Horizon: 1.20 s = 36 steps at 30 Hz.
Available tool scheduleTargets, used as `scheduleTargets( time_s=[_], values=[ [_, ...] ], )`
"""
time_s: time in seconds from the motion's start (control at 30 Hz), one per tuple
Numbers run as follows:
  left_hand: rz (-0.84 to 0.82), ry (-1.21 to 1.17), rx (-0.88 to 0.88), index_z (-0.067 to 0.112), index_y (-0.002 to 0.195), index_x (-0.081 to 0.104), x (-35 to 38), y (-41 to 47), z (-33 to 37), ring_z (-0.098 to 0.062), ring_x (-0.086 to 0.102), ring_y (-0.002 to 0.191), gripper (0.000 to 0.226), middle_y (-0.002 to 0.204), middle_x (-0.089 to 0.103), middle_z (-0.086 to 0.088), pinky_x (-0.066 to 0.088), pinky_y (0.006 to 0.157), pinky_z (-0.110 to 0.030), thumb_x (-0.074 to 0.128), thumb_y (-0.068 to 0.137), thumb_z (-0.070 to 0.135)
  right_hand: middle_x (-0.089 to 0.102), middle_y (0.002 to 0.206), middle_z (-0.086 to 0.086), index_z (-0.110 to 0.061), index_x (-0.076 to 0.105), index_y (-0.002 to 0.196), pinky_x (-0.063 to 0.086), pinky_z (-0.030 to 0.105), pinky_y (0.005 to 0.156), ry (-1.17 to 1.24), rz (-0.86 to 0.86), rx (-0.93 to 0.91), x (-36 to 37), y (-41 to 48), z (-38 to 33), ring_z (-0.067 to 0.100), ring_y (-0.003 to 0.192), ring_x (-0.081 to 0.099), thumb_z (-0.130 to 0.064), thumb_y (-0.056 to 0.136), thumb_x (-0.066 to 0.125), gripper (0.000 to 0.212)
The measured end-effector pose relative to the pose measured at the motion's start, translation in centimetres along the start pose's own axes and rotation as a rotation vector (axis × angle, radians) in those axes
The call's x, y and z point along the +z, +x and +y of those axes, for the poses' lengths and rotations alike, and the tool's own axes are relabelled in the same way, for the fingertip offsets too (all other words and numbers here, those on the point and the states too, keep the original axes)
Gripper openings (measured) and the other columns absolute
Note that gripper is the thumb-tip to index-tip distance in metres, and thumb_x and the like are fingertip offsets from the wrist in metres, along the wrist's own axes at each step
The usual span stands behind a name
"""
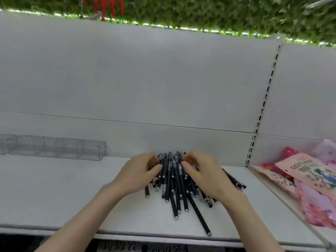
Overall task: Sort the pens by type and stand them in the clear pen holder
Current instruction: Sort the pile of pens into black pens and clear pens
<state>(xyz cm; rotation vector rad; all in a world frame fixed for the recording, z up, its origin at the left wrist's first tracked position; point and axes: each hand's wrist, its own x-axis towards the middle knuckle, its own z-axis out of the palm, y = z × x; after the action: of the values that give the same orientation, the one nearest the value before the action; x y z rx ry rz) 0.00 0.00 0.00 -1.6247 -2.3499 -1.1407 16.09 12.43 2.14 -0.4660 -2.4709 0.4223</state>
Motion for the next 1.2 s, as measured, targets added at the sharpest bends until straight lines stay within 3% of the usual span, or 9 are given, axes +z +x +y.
scheduleTargets(
  time_s=[0.2, 0.37, 0.47, 0.6, 0.8, 0.9, 1.0, 1.13, 1.2],
  values=[
    [-0.146, 0.304, -0.044, 0.016, 0.107, 0.051, 2.7, 4.1, -1.6, -0.022, 0.049, 0.106, 0.048, 0.11, 0.054, -0.002, 0.044, 0.088, -0.034, 0.045, 0.088, 0.06, 0.054, 0.1, -0.004, -0.018, 0.061, 0.106, 0.043, 0.031, 0.085, -0.131, -0.113, 0.034, 2.1, 4.2, 2.5, 0.014, 0.096, 0.051, -0.03, 0.096, 0.05, 0.019],
    [-0.166, 0.339, -0.103, 0.009, 0.125, 0.043, 4.2, 5.4, -2.2, -0.028, 0.037, 0.122, 0.065, 0.129, 0.044, -0.011, 0.038, 0.099, -0.034, 0.047, 0.087, 0.062, 0.057, 0.112, 0.002, -0.018, 0.059, 0.109, 0.042, 0.036, 0.091, -0.178, -0.194, 0.066, 3.7, 6.4, 4.3, 0.021, 0.107, 0.05, -0.037, 0.095, 0.05, 0.026],
    [-0.155, 0.248, -0.115, 0.009, 0.114, 0.05, 4.0, 5.7, -2.3, -0.025, 0.047, 0.114, 0.056, 0.118, 0.053, -0.01, 0.04, 0.087, -0.029, 0.054, 0.085, 0.057, 0.055, 0.128, 0.002, -0.02, 0.054, 0.123, 0.038, 0.041, 0.1, -0.247, -0.277, 0.081, 4.6, 6.9, 4.8, 0.024, 0.12, 0.045, -0.043, 0.096, 0.046, 0.037],
    [-0.184, 0.196, -0.139, 0.011, 0.088, 0.055, 3.7, 5.9, -2.1, -0.021, 0.057, 0.079, 0.039, 0.076, 0.057, 0.001, 0.037, 0.063, -0.029, 0.059, 0.085, 0.049, 0.052, 0.134, 0.0, -0.022, 0.052, 0.128, 0.034, 0.043, 0.104, -0.269, -0.249, 0.095, 5.2, 7.0, 5.0, 0.023, 0.126, 0.04, -0.043, 0.096, 0.044, 0.039],
    [-0.159, 0.039, -0.207, 0.005, 0.086, 0.063, 4.0, 6.1, -2.3, -0.025, 0.059, 0.069, 0.029, 0.069, 0.06, -0.006, 0.042, 0.059, -0.032, 0.061, 0.085, 0.034, 0.057, 0.128, -0.002, -0.022, 0.055, 0.125, 0.036, 0.041, 0.102, -0.198, -0.176, 0.072, 5.5, 6.8, 5.6, 0.02, 0.119, 0.045, -0.044, 0.095, 0.046, 0.038],
    [-0.128, -0.07, -0.182, 0.0, 0.09, 0.062, 4.0, 5.9, -2.5, -0.03, 0.063, 0.075, 0.026, 0.079, 0.066, -0.016, 0.05, 0.07, -0.038, 0.057, 0.088, 0.026, 0.064, 0.111, -0.001, -0.019, 0.059, 0.114, 0.042, 0.041, 0.094, -0.123, -0.139, 0.074, 5.6, 6.6, 5.5, 0.021, 0.107, 0.053, -0.042, 0.096, 0.044, 0.033],
    [-0.095, -0.158, -0.18, 0.0, 0.084, 0.058, 3.5, 5.7, -2.5, -0.019, 0.051, 0.062, 0.026, 0.069, 0.055, -0.007, 0.041, 0.06, -0.03, 0.055, 0.093, 0.024, 0.065, 0.108, -0.001, -0.017, 0.06, 0.114, 0.042, 0.037, 0.092, -0.036, -0.066, 0.05, 5.4, 6.4, 5.0, 0.019, 0.106, 0.055, -0.038, 0.097, 0.044, 0.031],
    [-0.04, -0.643, -0.231, 0.005, 0.097, 0.061, 2.7, 5.6, -1.9, -0.009, 0.052, 0.062, 0.016, 0.073, 0.057, 0.0, 0.046, 0.062, -0.02, 0.05, 0.097, 0.017, 0.061, 0.115, -0.01, -0.017, 0.057, 0.125, 0.041, 0.016, 0.091, 0.218, 0.025, 0.083, 4.8, 6.6, 4.4, 0.004, 0.108, 0.055, -0.035, 0.095, 0.052, 0.035],
    [-0.055, -0.839, -0.211, 0.007, 0.103, 0.06, 2.5, 5.1, -1.0, -0.008, 0.052, 0.06, 0.015, 0.072, 0.057, 0.001, 0.048, 0.058, -0.018, 0.048, 0.097, 0.015, 0.063, 0.112, -0.012, -0.019, 0.058, 0.123, 0.044, 0.014, 0.091, 0.449, 0.014, 0.131, 4.6, 6.6, 3.9, 0.0, 0.103, 0.059, -0.038, 0.092, 0.056, 0.035]
  ],
)
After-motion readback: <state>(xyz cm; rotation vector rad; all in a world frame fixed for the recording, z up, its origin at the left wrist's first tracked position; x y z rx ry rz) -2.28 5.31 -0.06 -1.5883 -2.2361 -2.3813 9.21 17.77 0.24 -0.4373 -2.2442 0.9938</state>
